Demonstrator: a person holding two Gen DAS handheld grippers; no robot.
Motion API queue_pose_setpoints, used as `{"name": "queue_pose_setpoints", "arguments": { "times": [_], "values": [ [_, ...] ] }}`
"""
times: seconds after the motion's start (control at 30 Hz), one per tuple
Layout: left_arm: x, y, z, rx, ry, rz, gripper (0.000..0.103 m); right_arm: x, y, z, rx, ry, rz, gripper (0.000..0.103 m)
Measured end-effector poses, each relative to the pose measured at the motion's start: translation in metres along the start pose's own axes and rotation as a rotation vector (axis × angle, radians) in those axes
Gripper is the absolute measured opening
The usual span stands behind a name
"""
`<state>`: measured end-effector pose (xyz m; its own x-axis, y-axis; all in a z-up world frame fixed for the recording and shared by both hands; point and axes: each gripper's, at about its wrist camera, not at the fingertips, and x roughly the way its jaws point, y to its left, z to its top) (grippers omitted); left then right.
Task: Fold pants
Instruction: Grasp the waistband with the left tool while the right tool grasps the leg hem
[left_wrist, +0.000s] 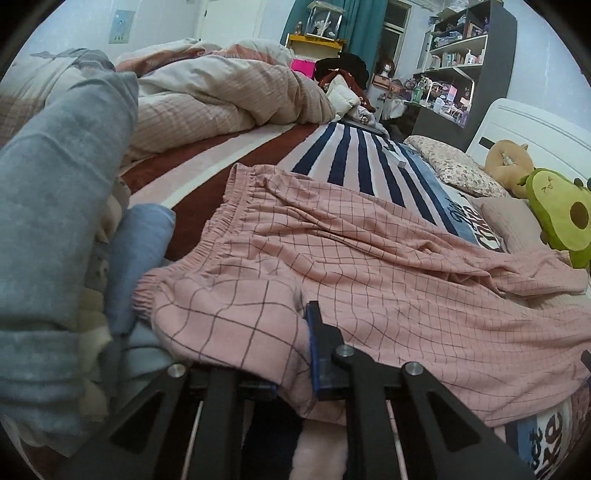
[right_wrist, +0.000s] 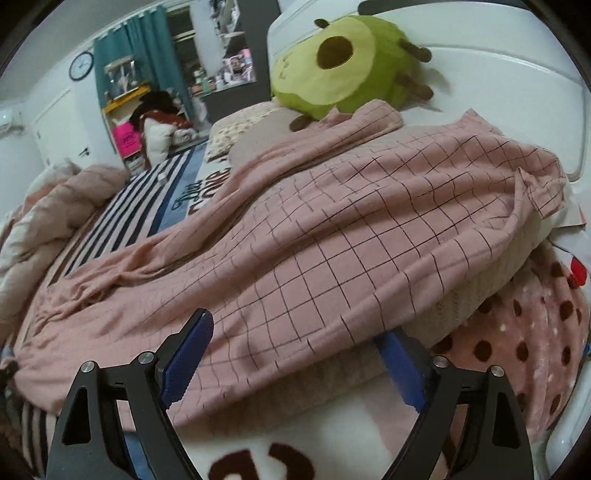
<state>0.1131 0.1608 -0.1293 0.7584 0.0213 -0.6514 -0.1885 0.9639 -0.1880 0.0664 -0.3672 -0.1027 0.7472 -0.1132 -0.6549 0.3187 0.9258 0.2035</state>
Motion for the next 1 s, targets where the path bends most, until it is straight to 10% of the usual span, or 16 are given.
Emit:
{"name": "queue_pose_setpoints", "arguments": {
  "times": [0.27, 0.77, 1.0],
  "values": [
    [-0.025, 0.001, 0.002, 0.024, -0.04, 0.003, 0.007, -0.014, -0.014, -0.002, -0.033, -0.091, -0.097, 0.004],
    [-0.024, -0.031, 0.068, 0.081, -0.114, 0.003, 0.006, -0.004, 0.014, 0.09, -0.181, -0.109, 0.239, 0.003],
    [0.028, -0.062, 0.12, 0.133, -0.125, 0.055, 0.006, 0.041, 0.05, 0.145, -0.31, -0.094, 0.216, 0.003]
  ]
}}
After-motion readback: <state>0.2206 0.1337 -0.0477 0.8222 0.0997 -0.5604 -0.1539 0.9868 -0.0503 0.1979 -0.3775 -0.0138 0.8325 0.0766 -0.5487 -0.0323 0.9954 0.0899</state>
